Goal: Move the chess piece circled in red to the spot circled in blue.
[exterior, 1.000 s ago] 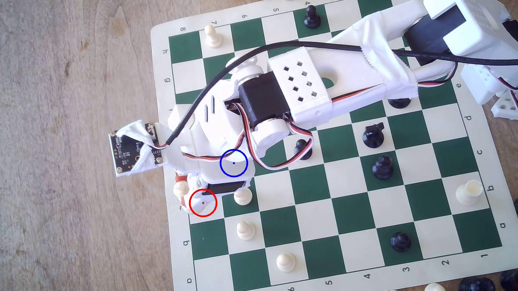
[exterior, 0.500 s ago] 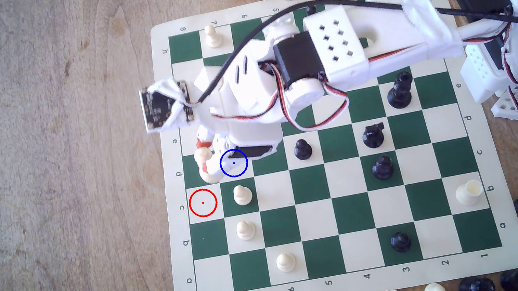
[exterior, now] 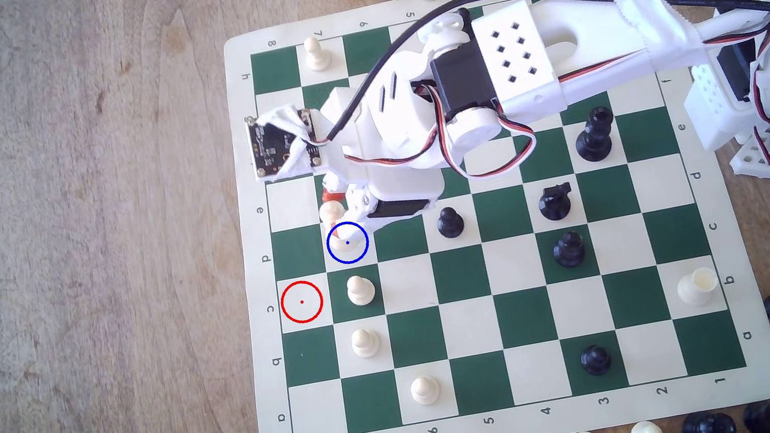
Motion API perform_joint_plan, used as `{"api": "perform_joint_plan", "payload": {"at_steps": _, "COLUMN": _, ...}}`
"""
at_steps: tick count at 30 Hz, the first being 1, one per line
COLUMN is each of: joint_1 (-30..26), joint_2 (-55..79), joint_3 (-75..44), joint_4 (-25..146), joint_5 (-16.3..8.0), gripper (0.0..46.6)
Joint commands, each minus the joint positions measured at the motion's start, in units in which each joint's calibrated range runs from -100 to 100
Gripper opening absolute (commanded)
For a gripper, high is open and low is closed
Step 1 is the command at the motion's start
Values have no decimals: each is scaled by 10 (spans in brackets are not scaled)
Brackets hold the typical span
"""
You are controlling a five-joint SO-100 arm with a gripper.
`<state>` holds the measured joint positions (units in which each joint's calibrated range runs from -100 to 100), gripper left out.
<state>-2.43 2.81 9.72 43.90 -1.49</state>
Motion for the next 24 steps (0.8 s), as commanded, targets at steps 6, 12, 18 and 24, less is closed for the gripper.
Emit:
{"api": "perform_joint_plan", "payload": {"at_steps": 6, "joint_1": 8, "joint_2": -28, "joint_3": 1, "joint_4": -25, "joint_5": 4, "gripper": 54}}
{"api": "perform_joint_plan", "payload": {"at_steps": 12, "joint_1": 4, "joint_2": -12, "joint_3": 12, "joint_4": -39, "joint_5": 2, "gripper": 54}}
{"api": "perform_joint_plan", "payload": {"at_steps": 18, "joint_1": -3, "joint_2": 3, "joint_3": 13, "joint_4": -51, "joint_5": 0, "gripper": 55}}
{"api": "perform_joint_plan", "payload": {"at_steps": 24, "joint_1": -5, "joint_2": 25, "joint_3": 8, "joint_4": -58, "joint_5": 0, "gripper": 55}}
